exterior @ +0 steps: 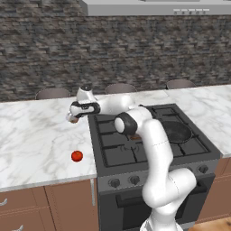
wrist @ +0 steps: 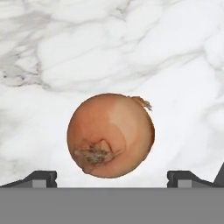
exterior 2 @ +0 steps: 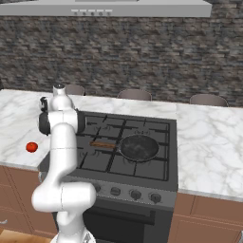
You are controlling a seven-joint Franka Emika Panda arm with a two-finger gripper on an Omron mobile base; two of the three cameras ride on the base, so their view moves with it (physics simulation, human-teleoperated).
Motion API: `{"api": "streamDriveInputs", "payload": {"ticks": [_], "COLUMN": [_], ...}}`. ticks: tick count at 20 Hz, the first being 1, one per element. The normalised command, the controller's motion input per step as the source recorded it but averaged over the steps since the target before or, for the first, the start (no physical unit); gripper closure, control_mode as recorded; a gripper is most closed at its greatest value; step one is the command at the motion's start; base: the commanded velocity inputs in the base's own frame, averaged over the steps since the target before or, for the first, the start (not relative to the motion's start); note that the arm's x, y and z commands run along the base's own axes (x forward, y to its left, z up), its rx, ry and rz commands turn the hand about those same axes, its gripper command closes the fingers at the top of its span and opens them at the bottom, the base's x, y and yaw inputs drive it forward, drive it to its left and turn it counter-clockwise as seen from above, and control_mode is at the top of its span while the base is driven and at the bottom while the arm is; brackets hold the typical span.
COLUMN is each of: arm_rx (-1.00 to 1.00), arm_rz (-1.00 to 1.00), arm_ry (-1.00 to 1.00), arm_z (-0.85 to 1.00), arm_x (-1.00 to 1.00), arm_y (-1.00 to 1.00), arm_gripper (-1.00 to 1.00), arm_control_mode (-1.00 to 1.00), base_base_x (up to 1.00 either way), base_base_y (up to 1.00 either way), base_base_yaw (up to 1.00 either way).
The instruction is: Place the pan on the front right burner on the stove. Then place the tomato and the onion in the pan and turn on the front right burner.
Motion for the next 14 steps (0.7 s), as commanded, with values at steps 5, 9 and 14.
{"api": "streamDriveInputs", "payload": {"ticks": [5,9,14], "arm_rx": [0.00,0.00,0.00], "arm_rz": [0.00,0.00,0.00], "arm_ry": [0.00,0.00,0.00], "arm_z": [-0.04,-0.04,-0.11], "arm_x": [0.20,0.18,0.07], "arm_y": [0.14,0.15,0.13], "arm_gripper": [-1.00,-1.00,-1.00], "arm_control_mode": [-1.00,-1.00,-1.00], "base_base_x": [0.00,0.00,0.00], "base_base_y": [0.00,0.00,0.00], "base_base_yaw": [0.00,0.00,0.00]}}
